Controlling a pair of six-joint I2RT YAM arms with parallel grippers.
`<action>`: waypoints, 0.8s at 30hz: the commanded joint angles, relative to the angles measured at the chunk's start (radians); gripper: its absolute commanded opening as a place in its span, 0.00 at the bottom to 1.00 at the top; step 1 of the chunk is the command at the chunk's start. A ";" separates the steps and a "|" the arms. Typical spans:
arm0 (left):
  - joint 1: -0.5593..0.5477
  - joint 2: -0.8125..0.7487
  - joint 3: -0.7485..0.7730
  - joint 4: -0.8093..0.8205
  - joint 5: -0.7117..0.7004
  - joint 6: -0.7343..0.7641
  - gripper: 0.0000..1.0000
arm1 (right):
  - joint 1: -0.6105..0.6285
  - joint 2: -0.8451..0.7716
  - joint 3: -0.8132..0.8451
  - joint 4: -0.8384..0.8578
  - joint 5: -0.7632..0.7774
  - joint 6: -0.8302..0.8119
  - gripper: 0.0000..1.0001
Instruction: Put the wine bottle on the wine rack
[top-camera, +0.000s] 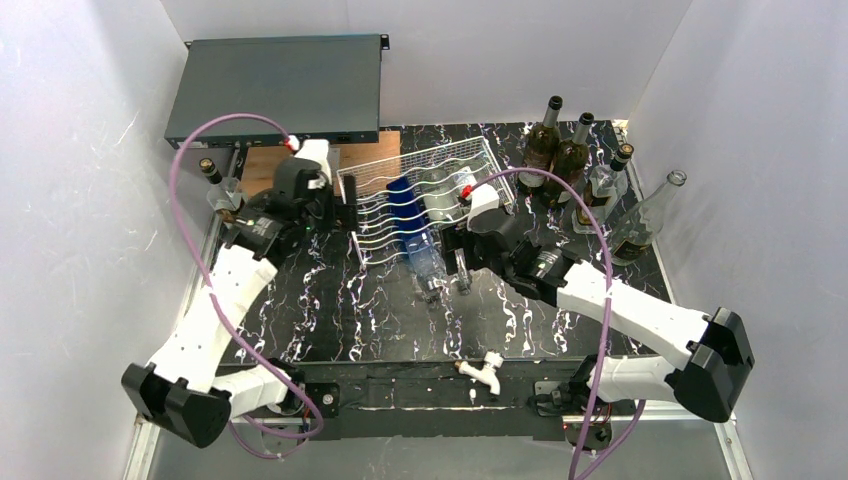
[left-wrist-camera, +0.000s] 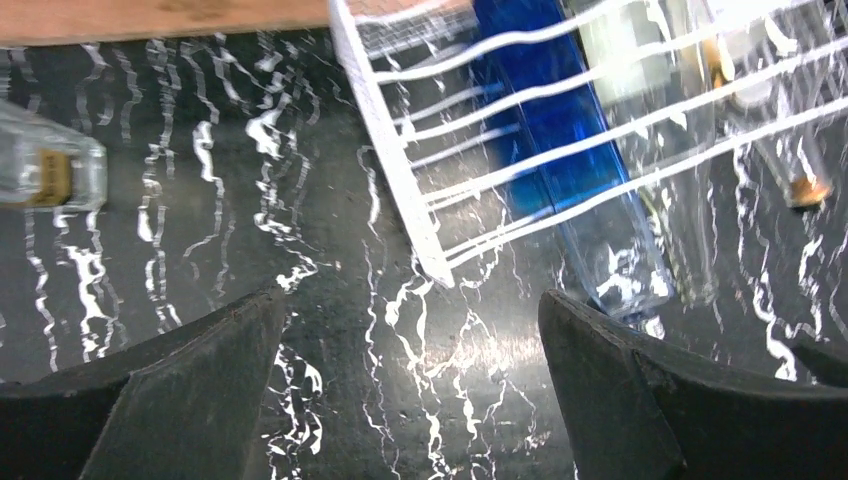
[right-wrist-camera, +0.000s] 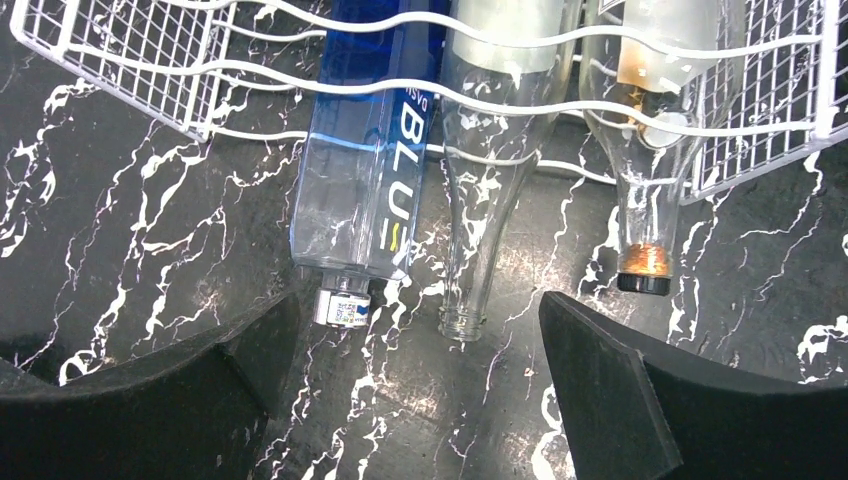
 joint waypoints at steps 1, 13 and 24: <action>0.083 -0.048 0.103 -0.137 -0.049 -0.038 0.98 | -0.006 -0.050 -0.009 0.000 0.029 -0.047 0.98; 0.547 0.200 0.484 -0.186 -0.203 -0.025 0.98 | -0.044 -0.134 -0.029 -0.026 -0.011 -0.081 0.98; 0.719 0.344 0.493 0.000 -0.113 -0.005 0.98 | -0.072 -0.145 0.002 -0.068 -0.031 -0.087 0.98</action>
